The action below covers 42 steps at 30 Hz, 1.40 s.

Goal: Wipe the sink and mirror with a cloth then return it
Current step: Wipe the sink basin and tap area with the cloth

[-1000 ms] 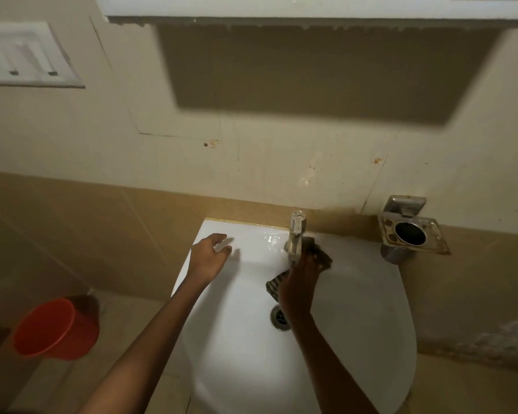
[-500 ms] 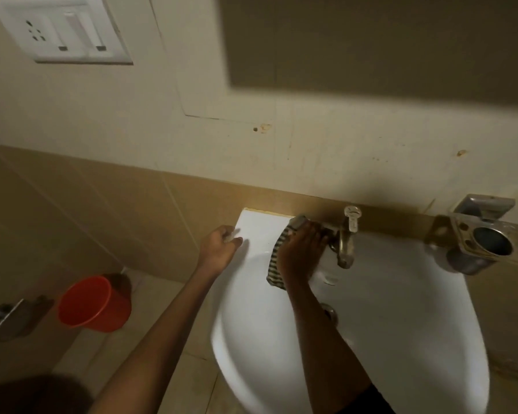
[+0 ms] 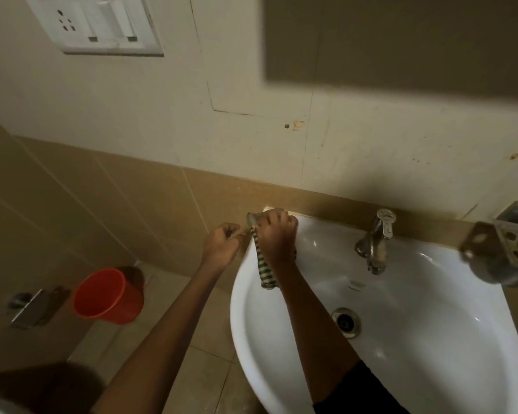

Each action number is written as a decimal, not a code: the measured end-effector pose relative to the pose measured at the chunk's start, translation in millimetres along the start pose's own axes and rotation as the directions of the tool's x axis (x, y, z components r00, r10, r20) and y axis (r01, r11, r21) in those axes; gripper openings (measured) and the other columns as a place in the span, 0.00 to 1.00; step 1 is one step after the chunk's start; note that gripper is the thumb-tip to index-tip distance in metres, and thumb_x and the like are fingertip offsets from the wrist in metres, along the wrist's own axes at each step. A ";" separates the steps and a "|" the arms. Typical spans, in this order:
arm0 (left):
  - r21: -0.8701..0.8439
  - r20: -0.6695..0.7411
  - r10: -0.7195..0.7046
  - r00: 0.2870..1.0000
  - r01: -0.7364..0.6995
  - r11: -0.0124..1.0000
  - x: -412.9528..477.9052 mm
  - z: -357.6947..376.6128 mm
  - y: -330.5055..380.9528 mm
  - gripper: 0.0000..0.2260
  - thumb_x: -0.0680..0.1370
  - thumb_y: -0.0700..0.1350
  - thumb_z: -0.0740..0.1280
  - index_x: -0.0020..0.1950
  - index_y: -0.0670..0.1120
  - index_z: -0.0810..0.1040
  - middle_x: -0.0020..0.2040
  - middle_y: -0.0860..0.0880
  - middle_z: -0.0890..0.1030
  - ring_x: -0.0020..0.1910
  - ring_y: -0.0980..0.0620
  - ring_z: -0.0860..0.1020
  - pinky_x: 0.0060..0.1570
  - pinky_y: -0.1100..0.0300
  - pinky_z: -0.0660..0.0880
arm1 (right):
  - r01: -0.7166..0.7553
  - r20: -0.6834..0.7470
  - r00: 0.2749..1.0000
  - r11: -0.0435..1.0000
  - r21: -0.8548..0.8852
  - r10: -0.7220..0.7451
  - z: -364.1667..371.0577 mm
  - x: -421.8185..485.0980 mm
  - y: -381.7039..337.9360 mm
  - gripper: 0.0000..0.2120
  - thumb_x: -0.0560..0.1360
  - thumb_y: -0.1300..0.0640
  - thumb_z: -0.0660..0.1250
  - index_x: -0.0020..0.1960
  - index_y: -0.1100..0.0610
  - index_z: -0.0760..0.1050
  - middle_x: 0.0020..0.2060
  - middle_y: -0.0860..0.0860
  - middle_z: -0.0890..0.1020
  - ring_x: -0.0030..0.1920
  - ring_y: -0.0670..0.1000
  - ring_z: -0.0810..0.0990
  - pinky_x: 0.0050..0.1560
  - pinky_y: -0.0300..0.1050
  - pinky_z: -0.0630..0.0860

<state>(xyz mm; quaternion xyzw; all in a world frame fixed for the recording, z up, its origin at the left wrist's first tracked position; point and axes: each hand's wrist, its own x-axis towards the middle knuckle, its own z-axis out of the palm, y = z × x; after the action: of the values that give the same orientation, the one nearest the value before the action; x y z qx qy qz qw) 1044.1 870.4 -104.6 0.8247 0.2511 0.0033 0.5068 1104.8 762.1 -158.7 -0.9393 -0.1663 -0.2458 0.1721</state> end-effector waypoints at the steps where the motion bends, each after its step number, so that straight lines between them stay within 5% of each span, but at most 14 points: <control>1: 0.001 -0.004 -0.003 1.000 0.003 1.000 0.2 -0.1 0.0 0.16 0.75 0.46 0.67 0.61 0.42 0.77 0.61 0.44 0.79 0.61 0.47 0.76 0.62 0.56 0.71 | -0.022 -0.033 0.999 1.000 -0.002 0.022 -0.5 -0.9 3.5 0.07 0.67 0.56 0.75 0.42 0.58 0.82 0.34 0.53 0.84 0.33 0.51 0.80 0.34 0.41 0.77; 5: -0.009 -0.015 0.006 1.000 -0.006 1.000 -0.5 -0.4 -3.0 0.12 0.74 0.44 0.69 0.55 0.43 0.80 0.53 0.47 0.82 0.51 0.52 0.77 0.50 0.63 0.69 | -0.295 -0.071 0.950 0.949 0.110 0.304 -1.7 -0.5 25.6 0.05 0.70 0.65 0.71 0.46 0.64 0.80 0.36 0.61 0.83 0.35 0.59 0.82 0.35 0.47 0.78; 8: -0.032 0.004 0.011 1.000 -0.011 0.999 -3.2 -2.1 -6.8 0.11 0.74 0.43 0.68 0.55 0.42 0.80 0.49 0.49 0.80 0.50 0.53 0.76 0.50 0.63 0.70 | -0.510 0.001 0.857 0.849 0.137 0.515 3.7 -12.3 9.9 0.14 0.75 0.63 0.65 0.59 0.67 0.76 0.53 0.66 0.81 0.53 0.64 0.80 0.55 0.56 0.77; 10: -0.037 0.020 0.023 1.000 -0.022 0.999 -5.1 -1.5 -10.0 0.11 0.75 0.44 0.68 0.55 0.42 0.80 0.48 0.50 0.79 0.49 0.53 0.76 0.50 0.62 0.71 | -0.543 0.077 0.839 0.834 0.094 0.538 10.1 -22.1 -9.5 0.21 0.77 0.57 0.62 0.67 0.67 0.68 0.64 0.65 0.74 0.65 0.63 0.72 0.69 0.57 0.65; 15: -0.021 0.015 0.024 1.000 -0.023 1.000 -2.7 -4.1 -10.3 0.12 0.76 0.44 0.66 0.58 0.42 0.79 0.55 0.45 0.82 0.54 0.48 0.78 0.54 0.57 0.73 | -0.208 0.229 0.958 0.970 0.129 0.175 15.9 -15.1 -7.4 0.19 0.79 0.60 0.54 0.68 0.66 0.67 0.67 0.63 0.72 0.69 0.60 0.68 0.74 0.54 0.58; 22: 0.007 -0.068 -0.061 0.996 0.061 0.998 2.0 1.0 -0.8 0.11 0.76 0.39 0.61 0.55 0.39 0.80 0.57 0.40 0.81 0.58 0.41 0.78 0.53 0.55 0.73 | -0.022 0.352 0.930 0.939 0.344 -0.108 -1.1 -45.1 -16.1 0.19 0.73 0.71 0.57 0.63 0.67 0.72 0.63 0.64 0.76 0.66 0.61 0.71 0.72 0.54 0.58; 24: 0.060 -0.084 -0.060 0.995 0.065 0.996 3.8 -0.4 2.5 0.11 0.76 0.39 0.62 0.53 0.39 0.81 0.56 0.40 0.82 0.56 0.42 0.78 0.51 0.57 0.72 | -0.039 0.342 0.932 0.907 0.420 -0.118 -7.9 -59.1 -31.0 0.17 0.70 0.72 0.59 0.57 0.67 0.75 0.58 0.65 0.78 0.62 0.63 0.74 0.67 0.57 0.63; 29: 0.349 0.087 -0.010 0.996 -0.021 0.937 -13.4 8.0 5.2 0.09 0.74 0.42 0.64 0.45 0.39 0.82 0.46 0.38 0.81 0.48 0.43 0.80 0.43 0.55 0.72 | -0.149 0.491 0.868 0.900 0.409 -0.079 -32.1 -110.2 -60.5 0.20 0.75 0.69 0.57 0.67 0.67 0.68 0.71 0.64 0.65 0.72 0.60 0.61 0.73 0.56 0.57; 34: 0.461 0.127 -0.012 0.992 -0.048 0.886 -36.1 12.3 -7.1 0.12 0.74 0.41 0.63 0.51 0.35 0.78 0.53 0.37 0.80 0.52 0.39 0.79 0.40 0.56 0.71 | -0.214 0.607 0.794 0.918 0.334 -0.035 -66.9 -158.4 -78.7 0.22 0.76 0.69 0.57 0.69 0.65 0.65 0.75 0.61 0.57 0.75 0.60 0.55 0.74 0.59 0.57; 39: 0.614 0.173 0.020 0.985 -0.124 0.780 -52.4 16.0 -19.4 0.15 0.76 0.42 0.62 0.60 0.36 0.75 0.59 0.38 0.78 0.58 0.40 0.77 0.49 0.57 0.72 | -0.249 0.602 0.799 0.911 0.328 0.001 -120.9 -217.8 -55.9 0.26 0.77 0.67 0.55 0.74 0.53 0.60 0.73 0.57 0.64 0.64 0.63 0.72 0.62 0.57 0.72; 42: 0.692 0.206 0.068 0.976 -0.194 0.696 -58.4 19.5 -25.4 0.16 0.77 0.41 0.61 0.64 0.37 0.73 0.63 0.38 0.75 0.63 0.40 0.74 0.59 0.54 0.72 | -0.150 0.475 0.880 0.939 0.309 -0.015 -158.5 -255.0 -38.0 0.22 0.75 0.67 0.62 0.68 0.57 0.70 0.63 0.58 0.78 0.50 0.60 0.81 0.52 0.52 0.79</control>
<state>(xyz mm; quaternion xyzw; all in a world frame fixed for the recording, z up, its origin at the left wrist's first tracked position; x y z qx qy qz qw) 987.7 839.0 -120.8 0.9689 0.1308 -0.1251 0.1689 815.5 673.4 -151.9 -0.9325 -0.2091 0.0275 0.2931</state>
